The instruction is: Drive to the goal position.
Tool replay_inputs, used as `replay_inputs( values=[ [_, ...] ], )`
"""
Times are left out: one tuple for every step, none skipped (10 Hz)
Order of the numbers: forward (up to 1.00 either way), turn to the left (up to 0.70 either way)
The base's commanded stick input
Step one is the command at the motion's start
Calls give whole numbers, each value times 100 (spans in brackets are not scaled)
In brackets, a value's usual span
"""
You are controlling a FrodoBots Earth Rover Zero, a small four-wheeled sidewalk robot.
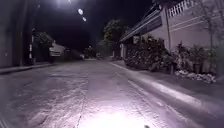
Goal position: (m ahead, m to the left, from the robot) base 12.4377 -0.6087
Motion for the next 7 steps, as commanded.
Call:
replay_inputs(
  values=[
    [70, 0],
    [70, 0],
    [70, 0],
    [70, 0],
    [70, 0],
    [70, 0],
    [70, 0]
  ],
)
